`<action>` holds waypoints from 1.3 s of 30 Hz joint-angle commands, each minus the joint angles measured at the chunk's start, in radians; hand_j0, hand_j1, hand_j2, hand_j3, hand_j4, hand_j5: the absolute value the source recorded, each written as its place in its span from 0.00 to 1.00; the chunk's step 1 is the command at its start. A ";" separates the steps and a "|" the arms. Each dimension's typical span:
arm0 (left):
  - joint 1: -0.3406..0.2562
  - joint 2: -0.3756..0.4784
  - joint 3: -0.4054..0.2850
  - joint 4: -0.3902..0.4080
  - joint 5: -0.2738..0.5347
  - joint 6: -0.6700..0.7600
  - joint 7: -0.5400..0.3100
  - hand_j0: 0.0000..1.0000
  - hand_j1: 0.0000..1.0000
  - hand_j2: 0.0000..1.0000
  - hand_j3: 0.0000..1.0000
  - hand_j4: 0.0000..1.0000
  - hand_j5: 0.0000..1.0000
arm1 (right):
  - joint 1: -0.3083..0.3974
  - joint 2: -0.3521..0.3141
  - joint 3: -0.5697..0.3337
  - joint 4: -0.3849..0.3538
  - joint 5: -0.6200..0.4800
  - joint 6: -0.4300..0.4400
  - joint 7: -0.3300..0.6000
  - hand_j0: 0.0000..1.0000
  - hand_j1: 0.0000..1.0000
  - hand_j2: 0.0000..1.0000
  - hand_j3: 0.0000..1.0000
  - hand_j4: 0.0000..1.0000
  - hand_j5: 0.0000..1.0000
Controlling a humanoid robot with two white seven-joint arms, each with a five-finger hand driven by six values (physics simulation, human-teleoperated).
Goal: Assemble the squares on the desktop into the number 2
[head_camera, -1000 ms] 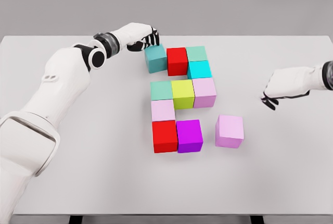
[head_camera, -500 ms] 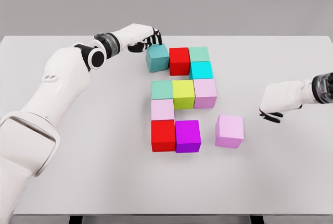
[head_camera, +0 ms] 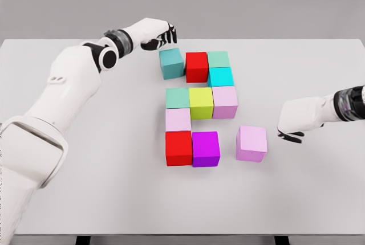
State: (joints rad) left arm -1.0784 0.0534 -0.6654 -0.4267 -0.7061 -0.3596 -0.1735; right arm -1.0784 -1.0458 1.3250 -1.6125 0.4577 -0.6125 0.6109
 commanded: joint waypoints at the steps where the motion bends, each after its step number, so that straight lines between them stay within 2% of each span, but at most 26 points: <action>1: 0.000 -0.024 0.004 0.037 0.002 0.027 0.071 0.42 0.42 0.42 0.42 0.42 0.42 | 0.000 0.007 0.002 -0.003 -0.004 0.002 0.000 0.12 0.12 0.12 0.12 0.12 0.12; 9: 0.000 -0.046 0.016 0.072 0.004 0.074 0.155 0.36 0.36 0.36 0.36 0.36 0.36 | 0.009 0.009 0.014 -0.004 -0.005 0.002 0.000 0.12 0.12 0.12 0.12 0.12 0.12; 30: 0.011 -0.053 0.001 0.089 -0.018 0.088 0.154 0.39 0.39 0.39 0.39 0.39 0.39 | 0.035 0.052 0.013 -0.004 -0.008 0.002 0.000 0.12 0.12 0.12 0.12 0.12 0.12; 32: 0.011 -0.053 -0.029 0.082 -0.016 0.087 0.152 0.39 0.39 0.39 0.39 0.39 0.39 | 0.035 0.053 0.013 -0.004 -0.010 0.002 0.000 0.11 0.11 0.11 0.11 0.11 0.11; 39: 0.012 -0.053 -0.036 0.078 -0.016 0.076 0.147 0.41 0.41 0.41 0.41 0.41 0.41 | 0.032 0.066 0.013 -0.012 -0.010 0.002 0.000 0.12 0.12 0.12 0.12 0.12 0.12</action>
State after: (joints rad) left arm -1.0661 0.0005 -0.7030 -0.3466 -0.7244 -0.2811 -0.0251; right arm -1.0462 -0.9825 1.3383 -1.6206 0.4508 -0.6125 0.6109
